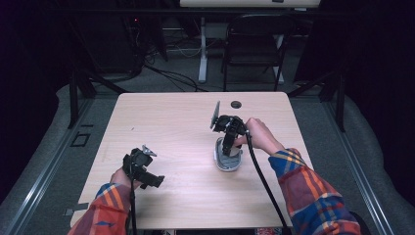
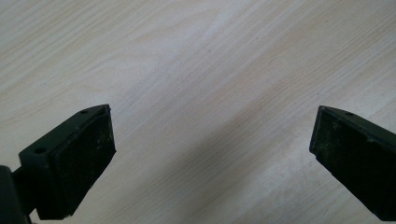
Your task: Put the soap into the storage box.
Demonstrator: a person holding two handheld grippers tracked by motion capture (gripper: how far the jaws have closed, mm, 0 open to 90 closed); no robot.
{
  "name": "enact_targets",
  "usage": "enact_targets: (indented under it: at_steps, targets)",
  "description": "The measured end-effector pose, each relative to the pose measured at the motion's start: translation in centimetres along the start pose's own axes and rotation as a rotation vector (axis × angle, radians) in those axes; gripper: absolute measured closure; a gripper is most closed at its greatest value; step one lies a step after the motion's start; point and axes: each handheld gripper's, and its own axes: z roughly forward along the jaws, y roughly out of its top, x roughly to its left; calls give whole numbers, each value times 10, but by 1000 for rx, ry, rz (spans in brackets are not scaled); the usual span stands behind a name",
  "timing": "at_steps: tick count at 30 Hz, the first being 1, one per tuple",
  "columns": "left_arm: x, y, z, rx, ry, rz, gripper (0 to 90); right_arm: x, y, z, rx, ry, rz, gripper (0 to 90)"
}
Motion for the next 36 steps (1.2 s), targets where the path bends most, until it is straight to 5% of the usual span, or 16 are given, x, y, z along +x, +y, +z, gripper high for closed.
enact_targets:
  at_steps: [36]
  targets:
    - [0,0,0,1,-1,1,1,-1,4,20,27,6,34,233]
